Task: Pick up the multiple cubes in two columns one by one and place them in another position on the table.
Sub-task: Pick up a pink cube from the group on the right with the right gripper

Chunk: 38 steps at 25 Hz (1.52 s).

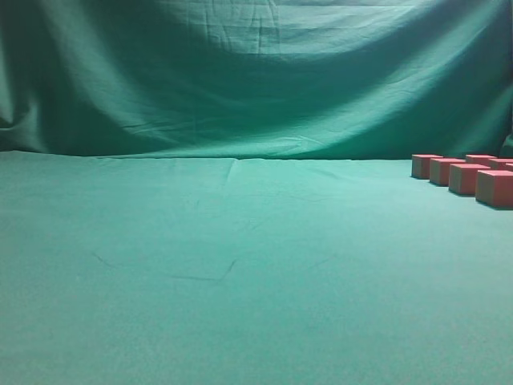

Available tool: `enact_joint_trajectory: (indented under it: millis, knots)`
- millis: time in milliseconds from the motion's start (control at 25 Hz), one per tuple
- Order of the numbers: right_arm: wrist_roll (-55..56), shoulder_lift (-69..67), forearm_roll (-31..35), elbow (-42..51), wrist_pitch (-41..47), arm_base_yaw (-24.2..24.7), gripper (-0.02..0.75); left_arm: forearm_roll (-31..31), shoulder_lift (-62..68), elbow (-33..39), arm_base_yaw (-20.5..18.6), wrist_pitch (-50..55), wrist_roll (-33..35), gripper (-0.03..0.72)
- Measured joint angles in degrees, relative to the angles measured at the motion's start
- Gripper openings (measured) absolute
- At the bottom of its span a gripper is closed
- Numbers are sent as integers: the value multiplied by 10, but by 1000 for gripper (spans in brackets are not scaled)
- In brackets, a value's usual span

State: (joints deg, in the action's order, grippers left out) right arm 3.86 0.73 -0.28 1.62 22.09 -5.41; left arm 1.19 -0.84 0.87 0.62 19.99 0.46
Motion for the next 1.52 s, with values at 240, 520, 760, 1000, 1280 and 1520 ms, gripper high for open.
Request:
enact_joint_trajectory:
  millis: [240,520,760,1000,1280,1520]
  knots:
    - [0,0,0,0,0,0,0,0,0,0,0,0,0,0]
    - [0,0,0,0,0,0,0,0,0,0,0,0,0,0]
    - [0,0,0,0,0,0,0,0,0,0,0,0,0,0]
    - [0,0,0,0,0,0,0,0,0,0,0,0,0,0]
    - [0,0,-1,0,-7,0,0,0,0,0,0,0,0,0]
    - [23,0,10,0,-122,0,0,0,0,0,0,0,0,0]
